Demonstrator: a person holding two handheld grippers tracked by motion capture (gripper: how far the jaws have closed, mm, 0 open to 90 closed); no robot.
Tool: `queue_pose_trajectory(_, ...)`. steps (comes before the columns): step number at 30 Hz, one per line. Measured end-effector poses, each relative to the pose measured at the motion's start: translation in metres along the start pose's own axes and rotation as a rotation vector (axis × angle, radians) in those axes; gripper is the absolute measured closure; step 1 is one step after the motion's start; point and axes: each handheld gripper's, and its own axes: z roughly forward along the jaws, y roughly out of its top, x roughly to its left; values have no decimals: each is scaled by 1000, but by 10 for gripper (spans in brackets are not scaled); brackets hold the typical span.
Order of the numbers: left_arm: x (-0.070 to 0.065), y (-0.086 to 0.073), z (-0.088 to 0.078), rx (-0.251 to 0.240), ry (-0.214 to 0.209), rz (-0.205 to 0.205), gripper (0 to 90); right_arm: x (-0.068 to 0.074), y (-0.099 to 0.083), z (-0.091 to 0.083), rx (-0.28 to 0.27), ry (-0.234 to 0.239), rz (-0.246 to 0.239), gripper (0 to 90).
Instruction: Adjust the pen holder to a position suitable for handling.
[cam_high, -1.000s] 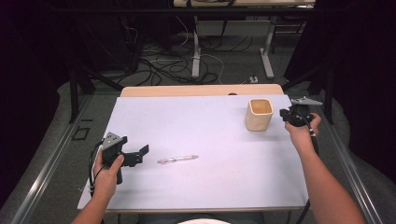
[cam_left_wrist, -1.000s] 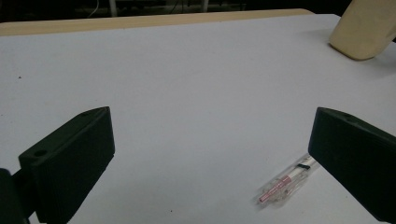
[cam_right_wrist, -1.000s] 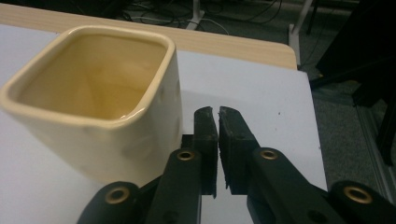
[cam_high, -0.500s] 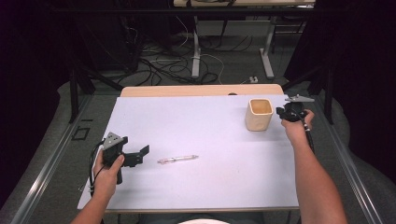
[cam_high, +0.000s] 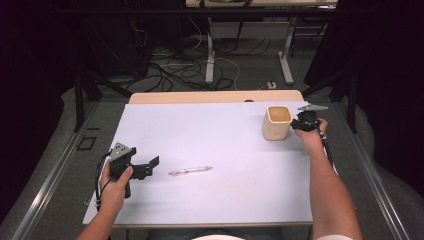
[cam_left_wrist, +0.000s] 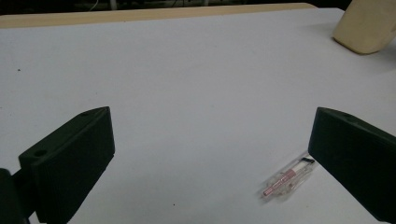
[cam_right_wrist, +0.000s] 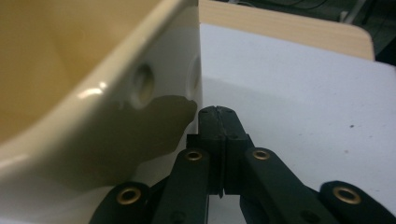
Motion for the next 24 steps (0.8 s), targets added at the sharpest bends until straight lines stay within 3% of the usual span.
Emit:
queue_pose_trajectory(4, 0, 0, 1, 2, 0, 1, 4, -2, -4, 4, -3, 20, 33, 900)
queue_pose_trajectory(10, 0, 0, 1, 3, 0, 3, 4, 4, -2, 5, 12, 54, -15, 900)
queue_pose_trajectory(24, -2, 1, 3, 8, -6, 10, 4, 29, 0, 11, 26, 109, -50, 900)
